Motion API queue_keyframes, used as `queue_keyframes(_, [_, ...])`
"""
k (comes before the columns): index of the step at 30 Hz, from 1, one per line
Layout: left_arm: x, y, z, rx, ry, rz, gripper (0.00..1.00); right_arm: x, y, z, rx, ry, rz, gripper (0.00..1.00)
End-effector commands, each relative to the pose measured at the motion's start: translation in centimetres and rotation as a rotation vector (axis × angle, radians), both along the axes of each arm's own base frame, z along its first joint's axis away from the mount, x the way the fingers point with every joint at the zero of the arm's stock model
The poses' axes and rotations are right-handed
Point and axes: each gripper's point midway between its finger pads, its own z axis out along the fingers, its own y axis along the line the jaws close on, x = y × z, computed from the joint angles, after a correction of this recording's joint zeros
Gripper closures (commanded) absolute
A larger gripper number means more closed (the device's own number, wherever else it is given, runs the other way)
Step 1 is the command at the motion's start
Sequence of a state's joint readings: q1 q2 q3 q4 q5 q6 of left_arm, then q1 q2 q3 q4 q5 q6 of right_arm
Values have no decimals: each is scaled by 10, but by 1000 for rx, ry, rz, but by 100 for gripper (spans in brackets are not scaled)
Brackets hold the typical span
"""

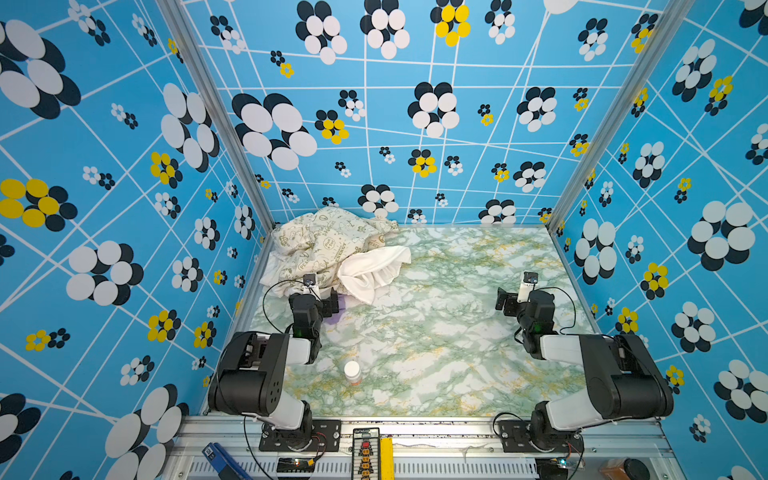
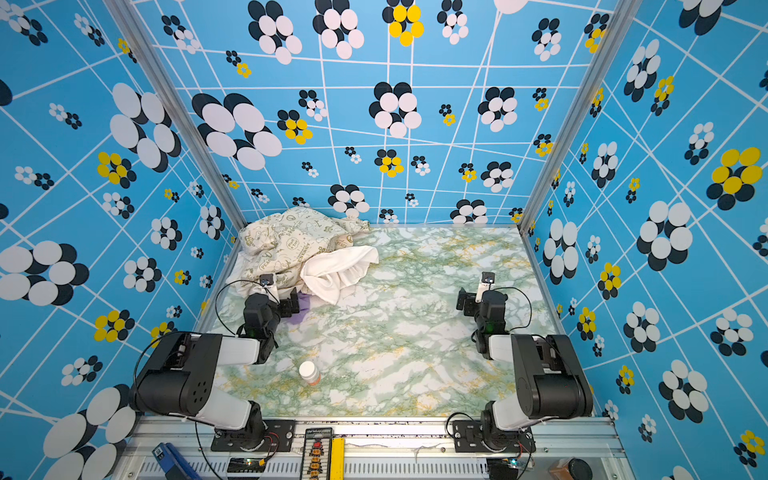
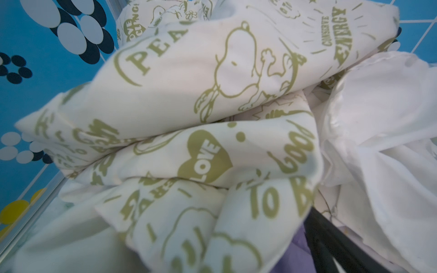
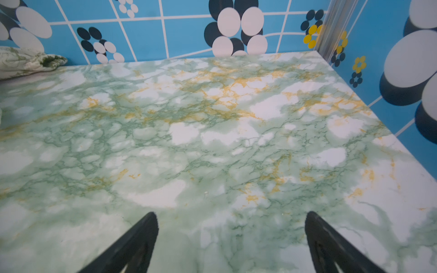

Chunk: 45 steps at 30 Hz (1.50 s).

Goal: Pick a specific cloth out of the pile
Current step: 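Reach the left gripper to the purple shirt while the right arm lifts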

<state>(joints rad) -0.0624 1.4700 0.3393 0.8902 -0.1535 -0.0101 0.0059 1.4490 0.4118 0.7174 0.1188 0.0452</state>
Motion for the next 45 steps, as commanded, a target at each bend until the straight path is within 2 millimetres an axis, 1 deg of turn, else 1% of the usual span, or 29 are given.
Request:
queue_keyframes(1, [-9,3,35,20,-21,53,1,-2,-13,37,17,13,-80,1])
queue_keyframes(3, [-20,12,51,-9,9,120,1,-6,-11,53,42,-5,-78,1])
queue_keyframes(5, [-36,21,68,-56,18,186,1,-11,-4,74,76,-32,-43,1])
queue_keyframes(9, [-67,28,99,-185,-5,249,1,-20,11,102,142,-38,21,1])
queue_keyframes(11, [-81,27,107,-251,-8,258,1,-22,20,114,184,-42,59,1])
queue_keyframes(14, [-97,21,109,-351,-1,239,1,-22,36,126,247,-30,131,1])
queue_keyframes(18, [-107,4,97,-491,75,199,1,-22,60,137,319,-17,241,1])
queue_keyframes(20, [-110,-3,86,-567,127,199,0,-23,69,140,339,-14,272,1])
queue_keyframes(22, [-111,-13,71,-650,185,195,2,-24,79,141,337,-15,300,1])
queue_keyframes(26, [-111,-23,42,-801,270,238,7,-26,98,144,326,-29,359,1])
queue_keyframes(27, [-110,-26,35,-848,286,244,11,-25,99,144,322,-30,362,1])
queue_keyframes(28, [-109,-29,29,-892,296,250,15,-27,114,144,321,-23,403,1])
queue_keyframes(30, [-107,-31,18,-955,306,268,18,-27,121,145,323,-22,423,1])
queue_keyframes(32, [-106,-31,10,-986,318,292,21,-27,125,145,320,-19,433,1])
queue_keyframes(36, [-104,-29,-5,-1017,351,336,24,-30,129,143,316,-18,446,1])
queue_keyframes(41, [-98,-29,-23,-1103,378,371,31,-35,129,143,304,-24,454,1])
queue_keyframes(45, [-92,-31,-34,-1125,423,380,38,-38,128,142,295,-30,454,1])
